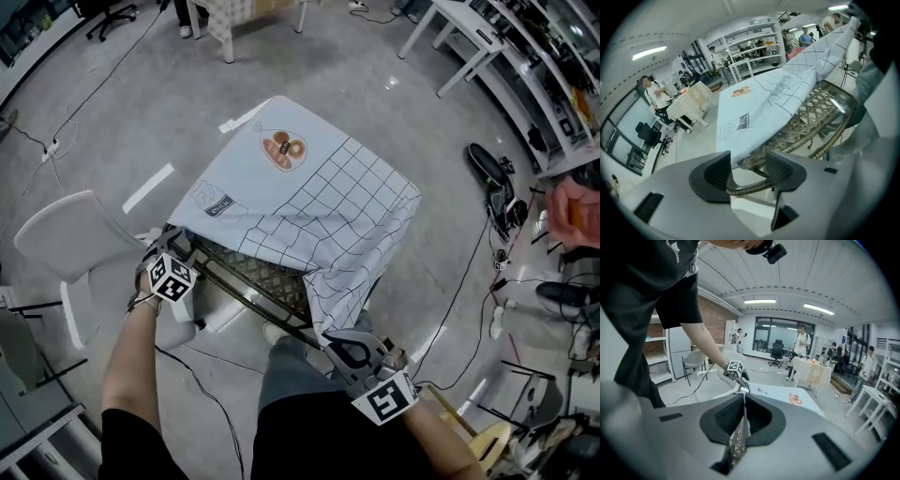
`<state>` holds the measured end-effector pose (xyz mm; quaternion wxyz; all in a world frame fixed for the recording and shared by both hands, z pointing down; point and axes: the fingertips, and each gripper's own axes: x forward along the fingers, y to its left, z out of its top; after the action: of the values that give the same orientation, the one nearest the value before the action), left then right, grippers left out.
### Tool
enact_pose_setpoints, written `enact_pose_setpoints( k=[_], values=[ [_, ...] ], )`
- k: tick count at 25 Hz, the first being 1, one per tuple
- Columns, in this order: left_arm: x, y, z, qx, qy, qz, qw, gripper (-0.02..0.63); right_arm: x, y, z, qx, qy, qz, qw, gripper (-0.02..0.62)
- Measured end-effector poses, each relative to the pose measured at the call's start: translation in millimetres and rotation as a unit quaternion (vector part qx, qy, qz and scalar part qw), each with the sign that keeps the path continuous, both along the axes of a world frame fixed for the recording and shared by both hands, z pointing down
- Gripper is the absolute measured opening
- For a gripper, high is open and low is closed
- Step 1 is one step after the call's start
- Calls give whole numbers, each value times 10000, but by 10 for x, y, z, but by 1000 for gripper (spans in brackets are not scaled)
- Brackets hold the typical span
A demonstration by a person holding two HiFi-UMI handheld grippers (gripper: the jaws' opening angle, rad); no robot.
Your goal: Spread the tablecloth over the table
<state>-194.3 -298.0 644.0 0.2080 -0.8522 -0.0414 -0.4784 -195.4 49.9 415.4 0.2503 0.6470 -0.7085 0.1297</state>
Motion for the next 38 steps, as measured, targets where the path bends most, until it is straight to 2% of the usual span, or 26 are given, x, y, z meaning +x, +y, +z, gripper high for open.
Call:
enact_pose_setpoints(
  k=[3,8,10,11,14,17,21,25,31,38],
  values=[
    [196,-58,203,-51,-73,126,9999,252,-68,-26,30,3,-12,50,10000,10],
    [390,-93,451,-73,-197,289,9994,245,-132,16,208,-205,-92,7,9997,9],
    [440,-82,459,-157,-131,238,9995,227,-122,51,246,-293,-78,41,9995,11],
    [439,-84,457,-182,-120,196,9996,195,-120,58,246,-318,-74,61,9994,9],
    [398,-92,475,23,-201,140,9997,44,-117,77,237,-335,-84,118,9993,11],
    [396,-94,440,75,-119,19,9999,17,-99,97,239,-337,-89,102,9993,10],
    [396,-107,237,109,113,26,9999,14,-105,136,247,-414,-189,-23,9990,11],
    [380,-120,34,254,223,95,9994,14,-122,259,340,-746,-360,-295,9961,11],
    [337,-78,-154,364,135,112,9992,12,-138,537,625,-1410,-974,-761,9823,11],
    [204,24,-269,414,-151,131,9989,12,-110,809,852,-2106,-1961,-1204,9501,11]
  ],
)
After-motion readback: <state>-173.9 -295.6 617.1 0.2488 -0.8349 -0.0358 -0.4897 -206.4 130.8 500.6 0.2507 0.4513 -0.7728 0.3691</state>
